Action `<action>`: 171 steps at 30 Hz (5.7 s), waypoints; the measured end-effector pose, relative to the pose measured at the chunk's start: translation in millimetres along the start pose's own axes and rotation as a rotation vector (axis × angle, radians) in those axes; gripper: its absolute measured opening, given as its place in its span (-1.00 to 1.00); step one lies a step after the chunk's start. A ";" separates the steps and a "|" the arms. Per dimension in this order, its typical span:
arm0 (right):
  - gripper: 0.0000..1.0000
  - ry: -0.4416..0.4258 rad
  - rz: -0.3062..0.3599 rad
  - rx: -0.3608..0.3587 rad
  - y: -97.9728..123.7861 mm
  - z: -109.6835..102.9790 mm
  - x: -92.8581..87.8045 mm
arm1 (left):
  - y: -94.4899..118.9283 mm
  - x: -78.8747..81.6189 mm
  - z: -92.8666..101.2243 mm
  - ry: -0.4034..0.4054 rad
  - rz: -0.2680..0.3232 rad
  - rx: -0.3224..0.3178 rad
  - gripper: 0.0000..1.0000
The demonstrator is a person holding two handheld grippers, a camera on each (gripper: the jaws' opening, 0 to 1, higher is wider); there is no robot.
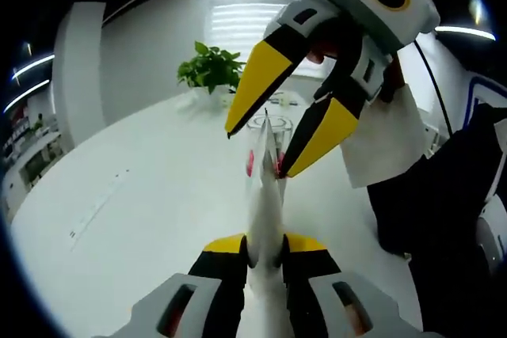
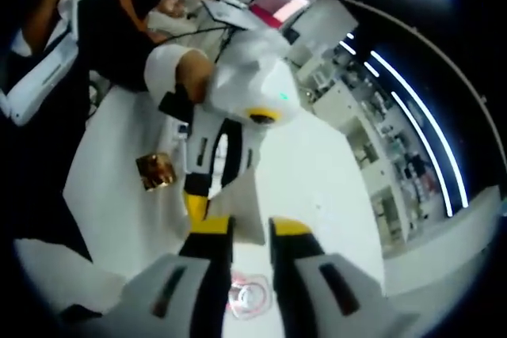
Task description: Arrange the skincare products in the storage area until every visible bottle or jar stands upright without overlapping.
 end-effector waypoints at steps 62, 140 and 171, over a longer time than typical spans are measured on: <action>-0.61 0.080 0.118 -0.016 3.1 -0.5 9.7 | 30.1 9.4 -10.1 -0.109 0.090 0.053 -0.18; -0.59 0.212 -0.144 0.516 -148.4 -35.6 88.6 | 106.0 -86.9 -91.0 0.010 -0.393 0.160 -0.54; -0.60 0.173 -0.255 0.509 -205.6 -29.7 71.6 | 105.7 -95.5 -95.3 -0.098 -0.391 0.130 -0.47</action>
Point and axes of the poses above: the point that each gripper's makers call its tool centre point, and the gripper's own axes: y roughly backward along the fingers, z roughly to its right, x roughly out of its top, the point moved 10 cm from there along y, roughly backward along the fingers, and after that the axes turned 8 degrees about y, right-handed, at the moved point
